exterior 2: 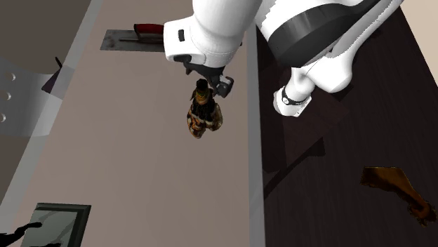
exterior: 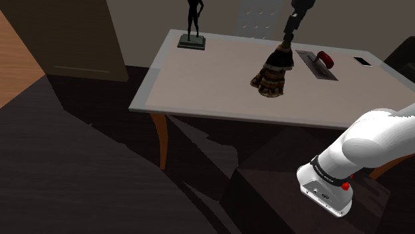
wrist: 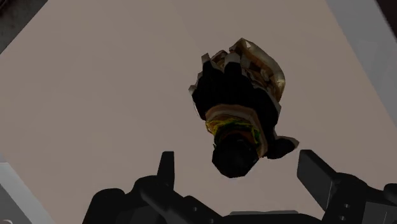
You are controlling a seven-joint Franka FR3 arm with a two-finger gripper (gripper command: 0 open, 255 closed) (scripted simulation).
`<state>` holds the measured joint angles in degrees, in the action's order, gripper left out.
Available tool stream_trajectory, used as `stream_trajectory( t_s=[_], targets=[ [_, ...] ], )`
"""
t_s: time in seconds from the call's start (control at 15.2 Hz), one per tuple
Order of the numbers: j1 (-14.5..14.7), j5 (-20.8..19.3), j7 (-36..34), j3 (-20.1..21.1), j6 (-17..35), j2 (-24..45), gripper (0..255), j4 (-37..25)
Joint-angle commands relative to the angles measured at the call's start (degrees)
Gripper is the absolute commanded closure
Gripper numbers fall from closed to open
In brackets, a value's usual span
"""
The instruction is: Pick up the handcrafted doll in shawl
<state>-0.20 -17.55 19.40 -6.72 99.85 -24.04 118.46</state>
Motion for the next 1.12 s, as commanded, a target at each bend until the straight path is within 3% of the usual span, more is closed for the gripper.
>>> stream_trajectory(
  t_s=[0.0, 0.33, 0.4, 1.06],
  targets=[
    [0.0, -0.2, -0.1, -0.1, 1.4, 0.0, 0, 1.3],
    [-0.1, -0.5, -0.8, -0.3, 4.0, -0.3, 0, 4.2],
    [-0.1, -0.5, -0.8, -0.3, 4.0, -0.2, 255, 4.2],
    [-0.1, -0.4, -0.6, -0.3, 3.2, -0.2, 255, 3.4]
  ],
)
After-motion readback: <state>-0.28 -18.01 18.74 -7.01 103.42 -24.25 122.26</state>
